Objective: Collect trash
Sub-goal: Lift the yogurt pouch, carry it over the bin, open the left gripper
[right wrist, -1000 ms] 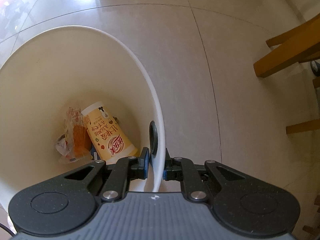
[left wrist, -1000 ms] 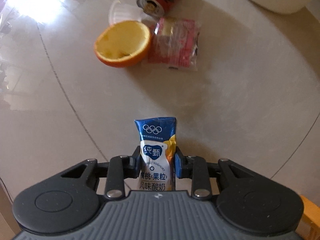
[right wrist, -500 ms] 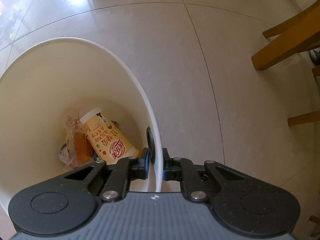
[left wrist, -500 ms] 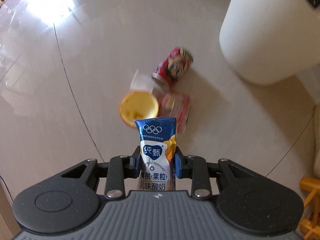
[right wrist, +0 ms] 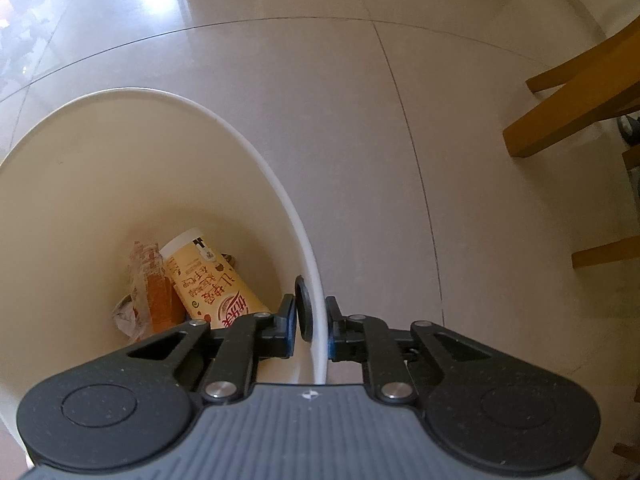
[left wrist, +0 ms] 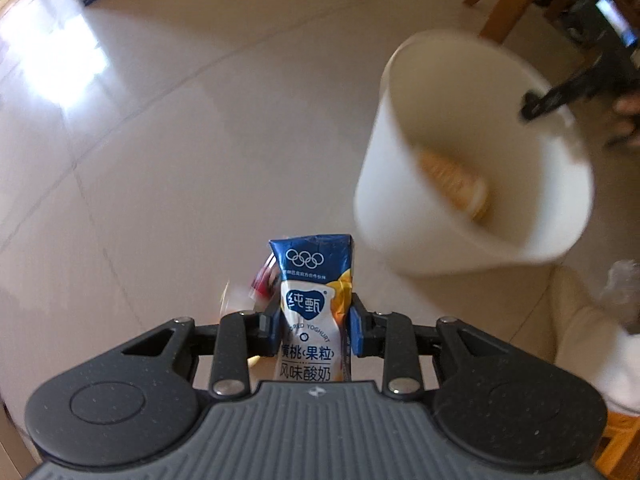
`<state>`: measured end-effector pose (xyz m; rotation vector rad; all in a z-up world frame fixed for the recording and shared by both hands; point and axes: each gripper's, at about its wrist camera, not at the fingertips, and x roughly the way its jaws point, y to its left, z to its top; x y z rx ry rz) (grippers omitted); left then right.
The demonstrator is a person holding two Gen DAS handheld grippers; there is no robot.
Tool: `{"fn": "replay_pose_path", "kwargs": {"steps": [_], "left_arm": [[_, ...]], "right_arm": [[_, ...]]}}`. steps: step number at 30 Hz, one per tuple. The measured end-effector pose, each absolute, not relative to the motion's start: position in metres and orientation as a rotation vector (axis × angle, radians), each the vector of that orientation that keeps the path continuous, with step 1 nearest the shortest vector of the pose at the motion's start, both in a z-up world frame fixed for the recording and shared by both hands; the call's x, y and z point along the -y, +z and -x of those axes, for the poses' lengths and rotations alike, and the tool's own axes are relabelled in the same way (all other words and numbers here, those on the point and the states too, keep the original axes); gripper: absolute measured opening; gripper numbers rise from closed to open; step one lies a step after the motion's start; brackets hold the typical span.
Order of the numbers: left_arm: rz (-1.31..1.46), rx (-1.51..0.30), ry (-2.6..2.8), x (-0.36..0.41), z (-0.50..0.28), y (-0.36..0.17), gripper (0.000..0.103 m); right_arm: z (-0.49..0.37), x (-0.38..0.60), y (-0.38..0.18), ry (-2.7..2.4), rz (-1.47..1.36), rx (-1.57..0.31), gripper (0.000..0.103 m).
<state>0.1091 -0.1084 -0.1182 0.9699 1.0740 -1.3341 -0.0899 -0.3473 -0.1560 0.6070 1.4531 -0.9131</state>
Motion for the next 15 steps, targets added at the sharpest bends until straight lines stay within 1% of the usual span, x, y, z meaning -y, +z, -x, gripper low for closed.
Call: {"fn": "replay_pose_path", "kwargs": {"steps": [6, 7, 8, 9, 11, 12, 15], "left_arm": [[-0.937, -1.009, -1.456, 0.167, -0.082, -0.08, 0.03], [-0.928, -1.003, -1.48, 0.174, -0.077, -0.076, 0.031], [-0.918, -0.999, -1.507, 0.181, -0.072, -0.071, 0.033], [-0.905, -0.998, -1.528, 0.187, -0.066, -0.068, 0.039], [-0.881, -0.999, -1.532, 0.194, -0.06, -0.065, 0.071], [-0.867, -0.986, -1.523, 0.197, -0.057, -0.064, 0.075], [-0.859, -0.984, -1.509, 0.199, -0.056, -0.068, 0.078]], "right_arm": [[0.094, 0.352, -0.155, -0.883, -0.628, -1.445, 0.014], [0.095, 0.353, -0.154, -0.881, -0.632, -1.443, 0.014], [0.095, 0.353, -0.154, -0.88, -0.635, -1.441, 0.014], [0.095, 0.353, -0.154, -0.879, -0.637, -1.44, 0.014], [0.096, 0.353, -0.154, -0.871, -0.637, -1.439, 0.014], [0.097, 0.353, -0.153, -0.867, -0.638, -1.438, 0.013], [0.102, 0.353, -0.152, -0.857, -0.647, -1.432, 0.013]]}}
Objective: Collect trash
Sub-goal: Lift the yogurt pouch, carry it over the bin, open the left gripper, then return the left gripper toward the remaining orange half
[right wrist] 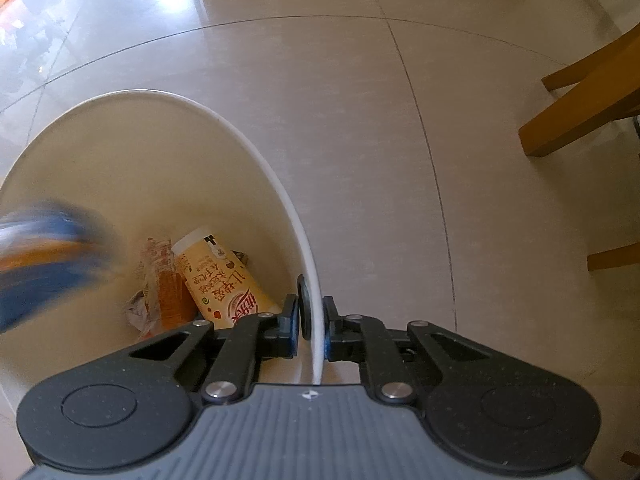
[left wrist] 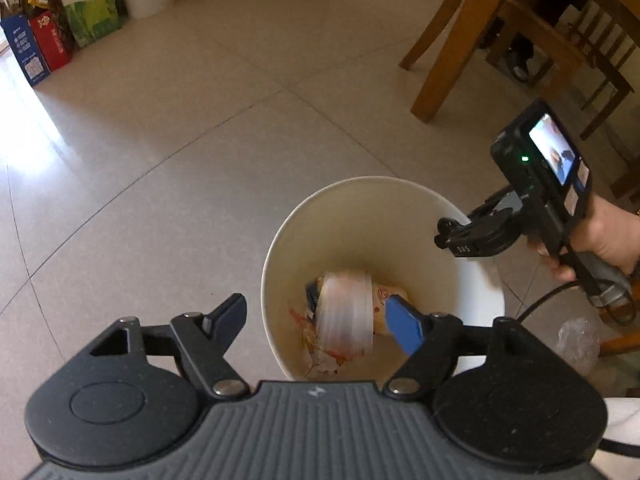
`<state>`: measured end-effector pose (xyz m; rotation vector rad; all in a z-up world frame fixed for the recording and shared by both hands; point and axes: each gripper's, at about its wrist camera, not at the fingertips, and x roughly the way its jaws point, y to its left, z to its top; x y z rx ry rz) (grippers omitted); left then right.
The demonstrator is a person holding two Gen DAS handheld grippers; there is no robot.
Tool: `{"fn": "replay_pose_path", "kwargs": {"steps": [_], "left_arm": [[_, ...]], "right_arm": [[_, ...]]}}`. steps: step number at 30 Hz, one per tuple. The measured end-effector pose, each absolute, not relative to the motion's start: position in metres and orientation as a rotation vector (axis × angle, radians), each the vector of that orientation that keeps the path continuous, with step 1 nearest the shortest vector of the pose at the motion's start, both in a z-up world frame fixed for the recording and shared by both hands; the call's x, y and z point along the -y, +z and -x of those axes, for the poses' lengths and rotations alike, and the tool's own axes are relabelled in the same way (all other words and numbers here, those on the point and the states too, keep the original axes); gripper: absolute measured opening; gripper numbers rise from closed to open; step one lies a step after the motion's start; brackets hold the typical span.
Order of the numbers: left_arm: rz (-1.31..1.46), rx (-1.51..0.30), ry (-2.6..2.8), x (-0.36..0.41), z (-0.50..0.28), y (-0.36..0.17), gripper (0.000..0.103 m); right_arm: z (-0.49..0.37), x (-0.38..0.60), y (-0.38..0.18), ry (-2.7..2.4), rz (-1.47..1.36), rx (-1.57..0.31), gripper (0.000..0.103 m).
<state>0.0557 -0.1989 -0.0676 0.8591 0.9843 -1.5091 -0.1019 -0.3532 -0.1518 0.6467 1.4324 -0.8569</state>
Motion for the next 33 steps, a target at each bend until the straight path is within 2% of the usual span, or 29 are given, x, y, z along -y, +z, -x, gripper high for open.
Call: {"fn": "replay_pose_path", "kwargs": {"steps": [4, 16, 25, 33], "left_arm": [[-0.858, -1.026, -1.452, 0.198, -0.062, -0.076, 0.078], [-0.795, -1.077, -1.262, 0.152, -0.111, -0.105, 0.09], [-0.785, -1.161, -1.061, 0.101, -0.161, -0.166, 0.09], [-0.779, -1.2, -0.978, 0.07, -0.175, -0.235, 0.091]], "right_arm": [[0.105, 0.354, -0.15, -0.856, -0.652, -1.424, 0.013], [0.105, 0.355, -0.151, -0.862, -0.651, -1.427, 0.013], [0.1, 0.355, -0.15, -0.886, -0.65, -1.431, 0.014], [0.1, 0.354, -0.151, -0.908, -0.653, -1.427, 0.014]]}}
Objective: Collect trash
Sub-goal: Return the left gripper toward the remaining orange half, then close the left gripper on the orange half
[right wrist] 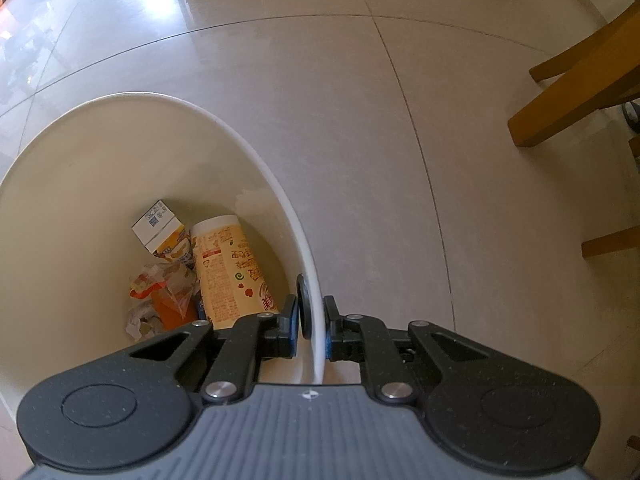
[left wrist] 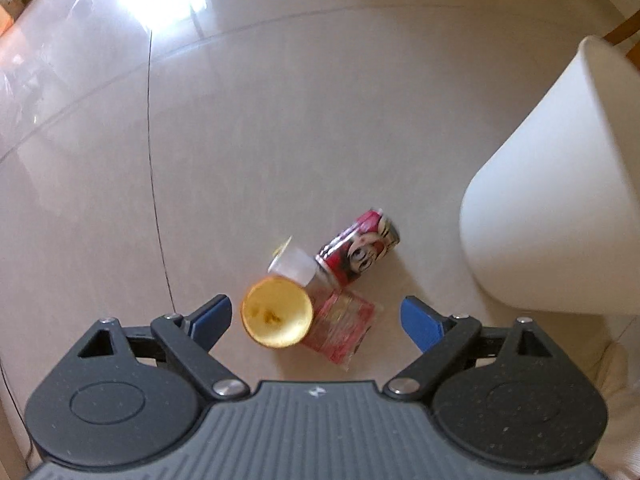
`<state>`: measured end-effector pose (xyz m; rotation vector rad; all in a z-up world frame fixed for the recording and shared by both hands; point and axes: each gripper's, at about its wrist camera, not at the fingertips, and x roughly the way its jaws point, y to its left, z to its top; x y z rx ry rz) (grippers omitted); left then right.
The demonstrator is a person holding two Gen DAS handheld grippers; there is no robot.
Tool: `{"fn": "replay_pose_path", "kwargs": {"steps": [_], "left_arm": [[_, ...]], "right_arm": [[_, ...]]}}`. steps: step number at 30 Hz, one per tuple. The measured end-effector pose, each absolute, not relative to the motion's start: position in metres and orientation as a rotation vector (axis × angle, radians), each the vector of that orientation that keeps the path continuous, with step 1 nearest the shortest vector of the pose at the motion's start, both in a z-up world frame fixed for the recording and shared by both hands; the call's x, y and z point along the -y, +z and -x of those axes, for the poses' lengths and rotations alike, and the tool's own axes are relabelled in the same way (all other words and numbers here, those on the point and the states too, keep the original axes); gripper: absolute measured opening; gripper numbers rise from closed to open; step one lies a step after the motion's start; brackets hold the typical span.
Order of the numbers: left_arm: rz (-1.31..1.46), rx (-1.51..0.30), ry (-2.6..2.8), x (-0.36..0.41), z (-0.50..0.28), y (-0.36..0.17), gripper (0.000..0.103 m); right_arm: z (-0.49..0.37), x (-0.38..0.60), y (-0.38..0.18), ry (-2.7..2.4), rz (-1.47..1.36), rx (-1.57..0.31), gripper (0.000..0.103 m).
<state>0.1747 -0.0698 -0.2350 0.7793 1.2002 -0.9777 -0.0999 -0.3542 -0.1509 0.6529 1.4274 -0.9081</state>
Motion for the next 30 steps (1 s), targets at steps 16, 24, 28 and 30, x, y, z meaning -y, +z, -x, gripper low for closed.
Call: {"fn": "replay_pose_path", "kwargs": {"steps": [16, 24, 28, 30], "left_arm": [[-0.702, -1.242, -0.778, 0.059, -0.194, -0.354, 0.091], [-0.758, -1.205, -0.732, 0.064, -0.192, -0.388, 0.092], [-0.75, -1.223, -0.675, 0.066, -0.195, -0.401, 0.091], [-0.74, -1.242, -0.657, 0.065, -0.196, -0.407, 0.091]], "right_arm": [[0.106, 0.348, -0.149, -0.927, -0.649, -1.396, 0.014], [0.106, 0.35, -0.148, -0.927, -0.663, -1.391, 0.014], [0.107, 0.35, -0.148, -0.924, -0.653, -1.391, 0.014], [0.107, 0.349, -0.148, -0.924, -0.655, -1.39, 0.014]]}}
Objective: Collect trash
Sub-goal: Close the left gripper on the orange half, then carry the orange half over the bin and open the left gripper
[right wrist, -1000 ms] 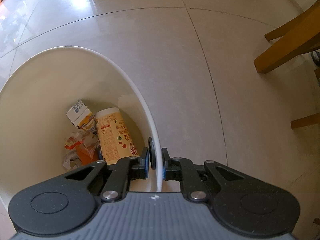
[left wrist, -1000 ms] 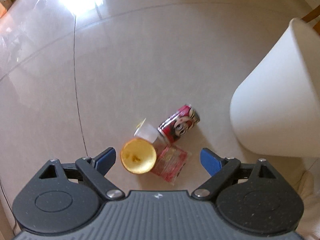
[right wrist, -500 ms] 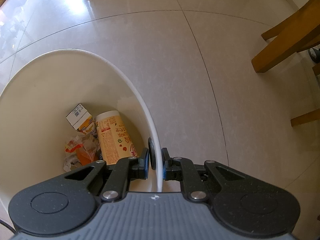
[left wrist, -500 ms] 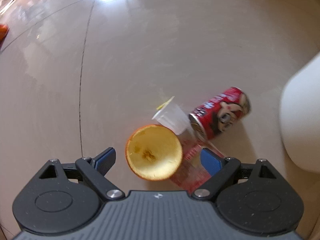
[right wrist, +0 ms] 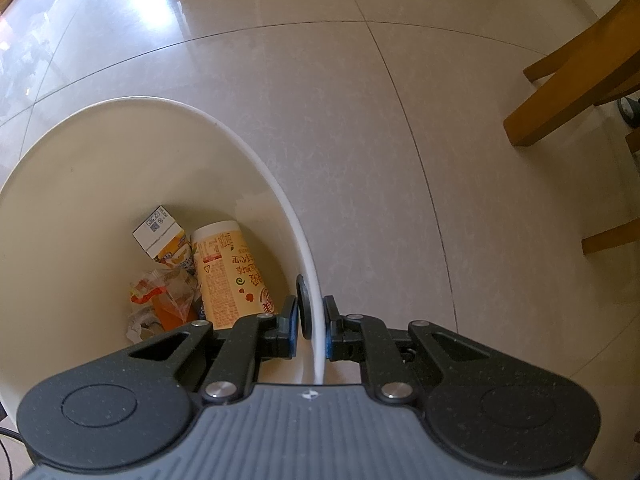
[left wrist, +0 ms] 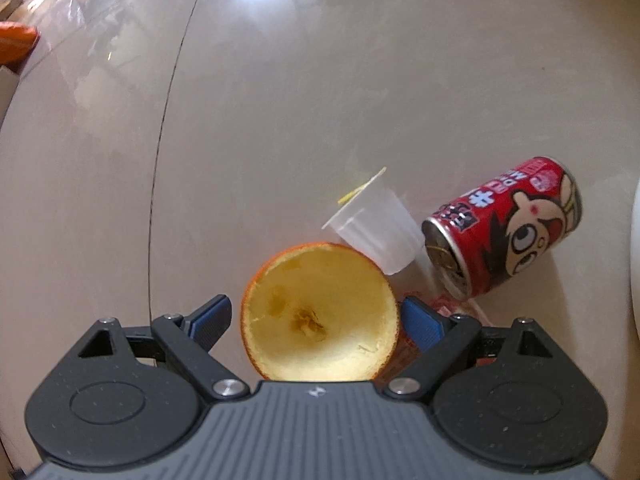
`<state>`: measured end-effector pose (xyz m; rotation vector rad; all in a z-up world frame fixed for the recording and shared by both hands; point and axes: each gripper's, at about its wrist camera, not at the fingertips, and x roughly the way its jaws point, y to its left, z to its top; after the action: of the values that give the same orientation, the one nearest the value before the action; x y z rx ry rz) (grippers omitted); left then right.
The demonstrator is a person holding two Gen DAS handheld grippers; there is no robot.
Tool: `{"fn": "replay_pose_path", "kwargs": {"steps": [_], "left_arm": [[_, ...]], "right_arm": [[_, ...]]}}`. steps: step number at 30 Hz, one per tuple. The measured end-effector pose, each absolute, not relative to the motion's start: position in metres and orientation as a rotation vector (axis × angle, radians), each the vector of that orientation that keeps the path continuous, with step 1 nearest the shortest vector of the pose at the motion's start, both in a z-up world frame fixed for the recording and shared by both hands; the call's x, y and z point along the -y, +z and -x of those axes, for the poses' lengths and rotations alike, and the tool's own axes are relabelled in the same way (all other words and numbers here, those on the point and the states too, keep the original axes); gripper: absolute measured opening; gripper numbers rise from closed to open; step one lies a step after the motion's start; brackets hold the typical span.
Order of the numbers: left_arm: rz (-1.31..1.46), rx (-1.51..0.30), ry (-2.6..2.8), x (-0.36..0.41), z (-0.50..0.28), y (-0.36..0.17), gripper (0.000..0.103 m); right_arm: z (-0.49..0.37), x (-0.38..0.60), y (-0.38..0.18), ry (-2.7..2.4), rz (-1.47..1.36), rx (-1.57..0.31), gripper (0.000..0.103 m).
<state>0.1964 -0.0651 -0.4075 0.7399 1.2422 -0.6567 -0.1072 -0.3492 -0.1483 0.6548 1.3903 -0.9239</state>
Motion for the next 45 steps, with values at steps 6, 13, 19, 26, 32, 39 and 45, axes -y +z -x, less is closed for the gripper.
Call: {"fn": "replay_pose_path", "kwargs": {"steps": [6, 13, 19, 26, 32, 39, 45], "left_arm": [[-0.705, -1.281, -0.647, 0.057, -0.203, -0.408, 0.08], [-0.746, -1.271, -0.688, 0.06, -0.199, -0.404, 0.067], [-0.798, -1.275, -0.718, 0.063, -0.197, -0.384, 0.065], [-0.806, -1.271, -0.729, 0.069, -0.195, -0.356, 0.063], [-0.792, -1.278, -0.753, 0.071, -0.19, -0.318, 0.063], [-0.836, -1.231, -0.886, 0.086, -0.179, -0.239, 0.063], [-0.835, -1.188, -1.008, 0.112, -0.159, -0.17, 0.063]], "right_arm": [[0.107, 0.349, -0.148, -0.924, -0.656, -1.389, 0.014], [0.107, 0.349, -0.148, -0.927, -0.66, -1.387, 0.014], [0.106, 0.351, -0.148, -0.931, -0.668, -1.395, 0.014], [0.105, 0.352, -0.151, -0.93, -0.662, -1.404, 0.014], [0.103, 0.351, -0.153, -0.93, -0.667, -1.415, 0.014], [0.102, 0.351, -0.154, -0.918, -0.663, -1.429, 0.014], [0.1, 0.352, -0.155, -0.904, -0.654, -1.442, 0.014]]}}
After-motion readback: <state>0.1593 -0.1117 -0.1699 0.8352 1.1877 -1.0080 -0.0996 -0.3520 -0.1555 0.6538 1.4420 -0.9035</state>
